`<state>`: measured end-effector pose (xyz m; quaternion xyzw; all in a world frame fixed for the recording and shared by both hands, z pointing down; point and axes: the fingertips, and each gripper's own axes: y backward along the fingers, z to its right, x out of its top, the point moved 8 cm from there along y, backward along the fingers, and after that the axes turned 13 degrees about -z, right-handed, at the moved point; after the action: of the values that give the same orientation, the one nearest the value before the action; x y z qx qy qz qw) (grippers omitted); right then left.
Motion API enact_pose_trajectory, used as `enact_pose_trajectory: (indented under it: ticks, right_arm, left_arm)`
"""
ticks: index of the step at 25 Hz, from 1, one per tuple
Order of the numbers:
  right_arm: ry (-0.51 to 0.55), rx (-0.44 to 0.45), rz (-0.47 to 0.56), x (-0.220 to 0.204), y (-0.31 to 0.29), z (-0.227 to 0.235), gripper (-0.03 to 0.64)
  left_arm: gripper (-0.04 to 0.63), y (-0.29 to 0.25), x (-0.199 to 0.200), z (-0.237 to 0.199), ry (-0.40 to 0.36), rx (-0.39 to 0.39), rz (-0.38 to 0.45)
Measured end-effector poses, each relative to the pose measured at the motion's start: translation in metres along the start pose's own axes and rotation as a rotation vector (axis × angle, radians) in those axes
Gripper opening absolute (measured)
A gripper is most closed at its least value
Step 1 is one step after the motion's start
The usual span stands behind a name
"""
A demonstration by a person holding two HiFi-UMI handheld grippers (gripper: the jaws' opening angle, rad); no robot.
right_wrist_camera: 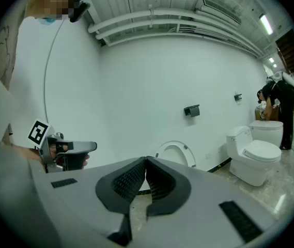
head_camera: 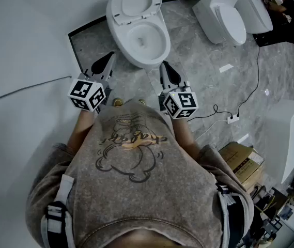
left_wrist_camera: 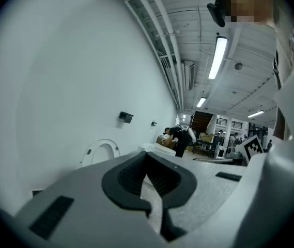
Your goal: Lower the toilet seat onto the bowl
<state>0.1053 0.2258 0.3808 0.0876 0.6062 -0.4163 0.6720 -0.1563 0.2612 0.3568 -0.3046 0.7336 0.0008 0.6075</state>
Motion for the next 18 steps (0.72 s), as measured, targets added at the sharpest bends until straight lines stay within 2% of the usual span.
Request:
enact_pose_trajectory:
  ticks: [8,13,18]
  right_arm:
    - [-0.014,0.033,0.01,-0.001,0.011,0.01,0.028]
    - [-0.017,0.042,-0.024,-0.01,-0.001,0.024,0.028]
    - [-0.029,0.021,-0.048,-0.007,-0.031,0.043,0.028]
  left_arm:
    - [0.009,-0.004,-0.002,0.015,0.017,0.021,-0.005]
    - [0.009,-0.014,-0.011,0.004,0.038,0.056,-0.005]
    - [0.009,-0.04,-0.007,-0.02,0.053,0.046,-0.016]
